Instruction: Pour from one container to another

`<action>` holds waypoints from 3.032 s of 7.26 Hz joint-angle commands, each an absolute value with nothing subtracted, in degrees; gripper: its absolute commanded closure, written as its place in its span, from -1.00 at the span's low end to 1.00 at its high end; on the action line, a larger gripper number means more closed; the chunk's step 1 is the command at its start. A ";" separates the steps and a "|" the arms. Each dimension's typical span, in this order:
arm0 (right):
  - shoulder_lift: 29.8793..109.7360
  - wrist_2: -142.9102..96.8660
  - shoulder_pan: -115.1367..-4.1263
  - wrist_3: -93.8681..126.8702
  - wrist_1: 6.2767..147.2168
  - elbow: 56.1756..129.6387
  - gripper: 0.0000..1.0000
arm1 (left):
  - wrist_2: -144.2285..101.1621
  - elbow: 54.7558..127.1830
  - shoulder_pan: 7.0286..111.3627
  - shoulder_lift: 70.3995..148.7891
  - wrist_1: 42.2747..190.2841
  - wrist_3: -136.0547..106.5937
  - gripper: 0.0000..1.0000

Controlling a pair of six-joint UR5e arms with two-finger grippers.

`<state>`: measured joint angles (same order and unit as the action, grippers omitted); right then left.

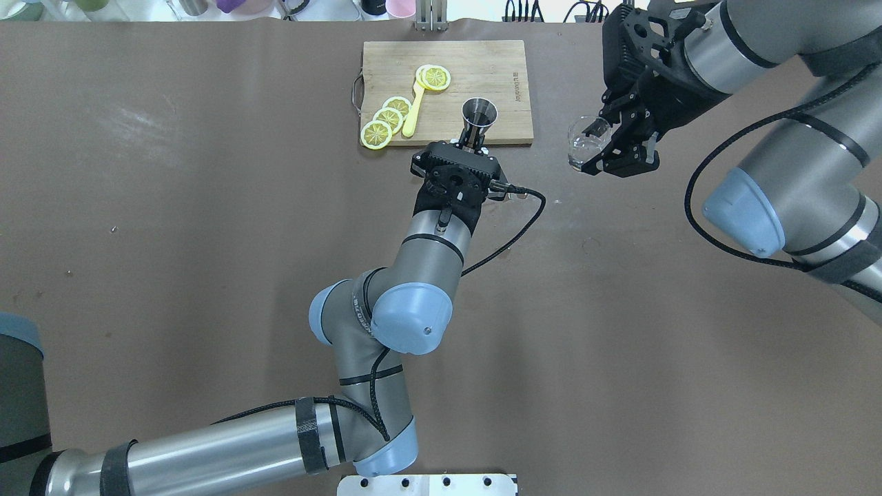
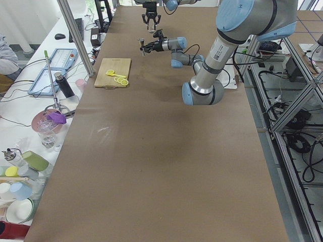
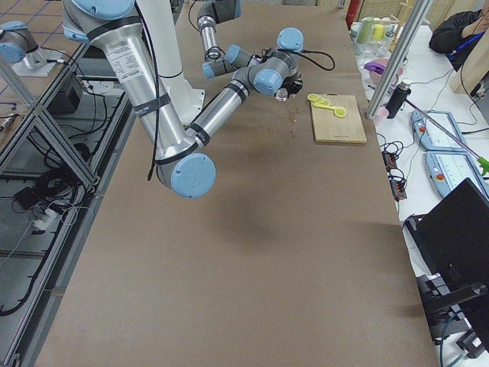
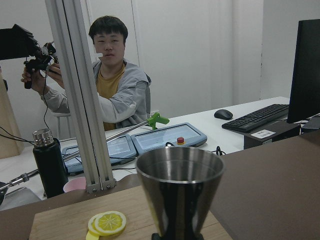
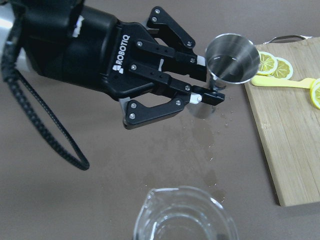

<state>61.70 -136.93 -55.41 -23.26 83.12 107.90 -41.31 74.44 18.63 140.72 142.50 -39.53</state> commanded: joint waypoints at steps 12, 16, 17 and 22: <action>42.02 -130.79 -57.14 -41.03 108.43 94.57 1.00 | -44.82 74.09 18.72 143.26 141.15 -37.09 1.00; 38.24 -126.66 -55.46 -47.53 118.98 94.57 1.00 | -47.46 74.09 20.13 143.26 141.06 -37.09 1.00; 36.84 -125.08 -54.85 -48.68 122.05 94.40 1.00 | -47.46 74.00 20.13 143.26 141.06 -37.09 1.00; 30.95 -121.83 -53.88 -50.18 124.36 86.50 1.00 | -47.37 73.30 20.13 143.44 141.15 -37.00 1.00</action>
<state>32.46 -122.85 -54.15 -49.67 124.14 88.72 -47.44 73.38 20.12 143.43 141.12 -37.01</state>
